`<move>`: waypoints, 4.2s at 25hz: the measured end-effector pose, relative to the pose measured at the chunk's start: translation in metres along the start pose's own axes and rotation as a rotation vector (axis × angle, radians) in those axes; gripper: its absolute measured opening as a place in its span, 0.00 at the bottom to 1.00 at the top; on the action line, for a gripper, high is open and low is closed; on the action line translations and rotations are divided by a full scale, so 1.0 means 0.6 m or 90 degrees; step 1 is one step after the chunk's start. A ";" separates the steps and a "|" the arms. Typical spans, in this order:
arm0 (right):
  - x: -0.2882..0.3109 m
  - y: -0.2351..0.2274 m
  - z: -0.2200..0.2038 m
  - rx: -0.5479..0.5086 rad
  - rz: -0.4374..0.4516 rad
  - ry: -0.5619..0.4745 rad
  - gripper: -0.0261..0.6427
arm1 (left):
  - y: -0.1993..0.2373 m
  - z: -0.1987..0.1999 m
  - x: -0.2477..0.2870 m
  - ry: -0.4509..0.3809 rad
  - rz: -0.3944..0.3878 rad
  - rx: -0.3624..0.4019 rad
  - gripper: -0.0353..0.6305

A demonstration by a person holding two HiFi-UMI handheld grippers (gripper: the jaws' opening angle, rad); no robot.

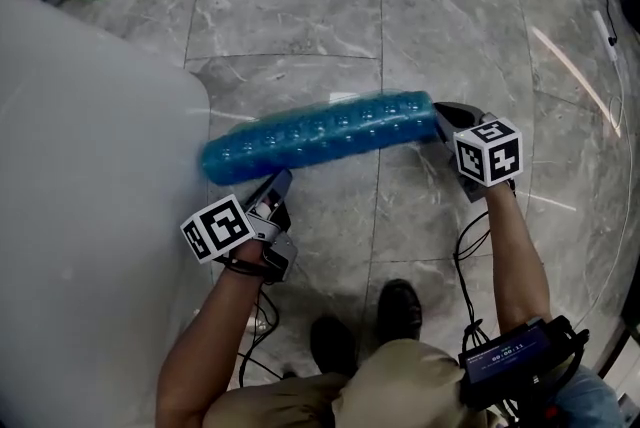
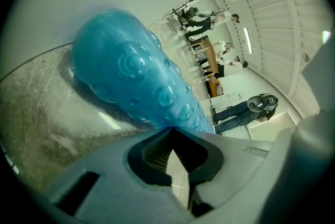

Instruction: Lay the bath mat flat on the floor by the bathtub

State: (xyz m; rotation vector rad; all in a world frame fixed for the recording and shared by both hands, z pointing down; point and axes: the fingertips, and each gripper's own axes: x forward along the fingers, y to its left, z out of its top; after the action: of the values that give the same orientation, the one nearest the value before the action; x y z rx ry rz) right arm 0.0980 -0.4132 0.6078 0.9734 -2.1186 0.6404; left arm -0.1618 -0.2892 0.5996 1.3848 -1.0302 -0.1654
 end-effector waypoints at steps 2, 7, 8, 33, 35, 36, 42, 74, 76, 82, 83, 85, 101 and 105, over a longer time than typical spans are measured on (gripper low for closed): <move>-0.010 0.006 -0.005 0.004 0.000 -0.002 0.04 | 0.001 0.000 -0.001 0.003 0.005 0.002 0.06; 0.000 0.005 -0.029 0.049 -0.004 0.004 0.04 | 0.012 -0.003 0.003 0.002 0.016 0.005 0.06; 0.002 0.004 -0.037 0.047 -0.006 0.012 0.04 | 0.014 -0.008 0.003 0.005 0.021 0.005 0.06; -0.094 0.134 0.146 0.006 -0.075 -0.161 0.05 | -0.070 0.063 0.035 -0.061 0.187 0.498 0.06; -0.073 0.169 0.140 0.001 -0.049 -0.139 0.05 | -0.068 0.061 0.037 -0.065 0.189 0.504 0.06; -0.063 0.183 0.138 -0.003 -0.045 -0.132 0.05 | -0.068 0.061 0.037 -0.069 0.190 0.509 0.06; -0.003 0.219 0.098 -0.036 -0.071 -0.046 0.05 | -0.068 0.066 0.038 -0.109 0.197 0.555 0.06; -0.085 0.323 -0.081 -0.020 -0.098 -0.101 0.04 | -0.074 -0.097 -0.066 -0.199 0.205 0.586 0.06; -0.093 0.337 -0.115 -0.019 -0.083 -0.078 0.04 | -0.054 -0.098 -0.067 -0.183 0.228 0.581 0.06; -0.157 0.344 -0.106 -0.013 -0.044 -0.119 0.04 | -0.029 -0.143 -0.086 -0.193 0.227 0.545 0.06; -0.164 0.339 -0.095 -0.014 -0.049 -0.129 0.04 | -0.027 -0.155 -0.092 -0.194 0.226 0.540 0.06; -0.165 0.330 -0.080 -0.020 -0.055 -0.131 0.04 | -0.021 -0.183 -0.105 -0.183 0.232 0.546 0.06; -0.177 0.356 -0.198 -0.038 -0.066 -0.082 0.04 | -0.038 -0.264 -0.154 -0.146 0.221 0.584 0.06; -0.202 0.373 -0.228 -0.042 -0.047 -0.075 0.04 | -0.025 -0.263 -0.154 -0.126 0.245 0.604 0.06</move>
State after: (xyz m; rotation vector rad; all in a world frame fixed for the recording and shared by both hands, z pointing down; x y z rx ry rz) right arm 0.0309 -0.1350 0.5693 1.0710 -2.1810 0.4837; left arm -0.1022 -0.1191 0.5647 1.9845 -1.6265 0.5525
